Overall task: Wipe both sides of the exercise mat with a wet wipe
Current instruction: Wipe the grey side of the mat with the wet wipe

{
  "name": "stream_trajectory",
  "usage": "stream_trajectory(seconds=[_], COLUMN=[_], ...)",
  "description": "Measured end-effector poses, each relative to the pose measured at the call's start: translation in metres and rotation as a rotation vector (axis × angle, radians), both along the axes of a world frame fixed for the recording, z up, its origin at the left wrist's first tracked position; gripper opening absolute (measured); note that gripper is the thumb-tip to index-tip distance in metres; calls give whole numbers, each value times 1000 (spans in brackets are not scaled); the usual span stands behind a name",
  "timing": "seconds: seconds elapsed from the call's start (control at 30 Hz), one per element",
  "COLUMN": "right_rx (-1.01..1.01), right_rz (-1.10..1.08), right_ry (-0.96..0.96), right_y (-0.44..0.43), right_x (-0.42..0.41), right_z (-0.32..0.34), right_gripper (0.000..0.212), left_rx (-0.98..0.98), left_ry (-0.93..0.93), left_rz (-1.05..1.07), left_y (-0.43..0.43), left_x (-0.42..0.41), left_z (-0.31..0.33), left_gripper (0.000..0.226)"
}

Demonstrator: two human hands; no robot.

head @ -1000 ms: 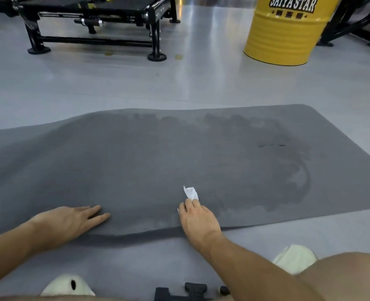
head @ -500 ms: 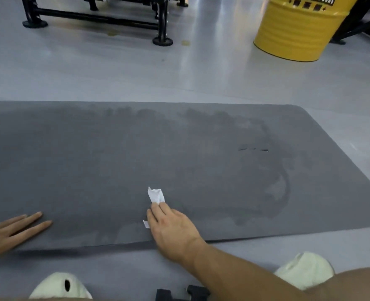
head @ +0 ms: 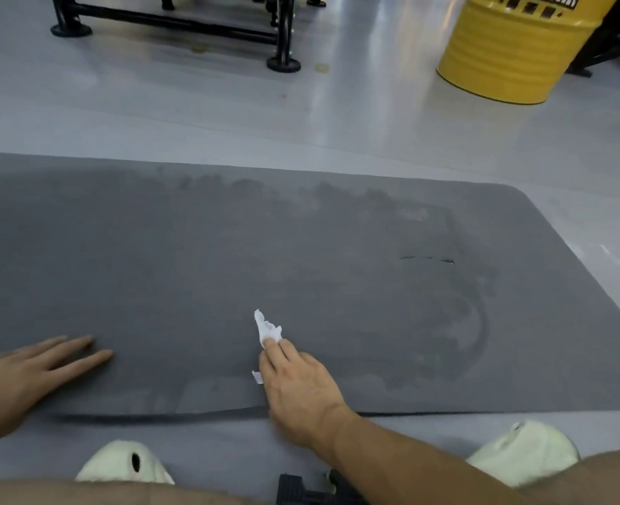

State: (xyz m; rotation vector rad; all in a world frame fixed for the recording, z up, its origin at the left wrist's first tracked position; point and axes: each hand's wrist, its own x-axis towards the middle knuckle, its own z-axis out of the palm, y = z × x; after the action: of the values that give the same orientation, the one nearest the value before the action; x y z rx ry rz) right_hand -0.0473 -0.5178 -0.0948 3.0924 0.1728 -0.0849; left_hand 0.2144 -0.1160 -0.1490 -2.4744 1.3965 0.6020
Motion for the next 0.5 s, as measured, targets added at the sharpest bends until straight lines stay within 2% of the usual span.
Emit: stream_trajectory(seconds=[0.07, 0.13, 0.2, 0.27, 0.33, 0.5], right_rx=[54, 84, 103, 159, 174, 167], right_rz=[-15, -8, 7, -2, 10, 40], right_ry=[46, 100, 75, 40, -3, -24], right_y=[1, 3, 8, 12, 17, 34], right_x=[1, 3, 6, 7, 7, 11], right_z=[4, 4, 0, -5, -10, -4], right_gripper=[50, 62, 57, 55, 54, 55], left_rx=[-60, 48, 115, 91, 2, -19], left_ry=[-30, -40, 15, 98, 36, 28], left_rz=[-112, -204, -200, -151, -135, -118], left_y=[-58, -103, -124, -119, -106, -96], left_x=[-47, -61, -69, -60, -60, -68], left_z=[52, 72, 80, 69, 70, 79], left_gripper=[118, 105, 95, 96, 98, 90])
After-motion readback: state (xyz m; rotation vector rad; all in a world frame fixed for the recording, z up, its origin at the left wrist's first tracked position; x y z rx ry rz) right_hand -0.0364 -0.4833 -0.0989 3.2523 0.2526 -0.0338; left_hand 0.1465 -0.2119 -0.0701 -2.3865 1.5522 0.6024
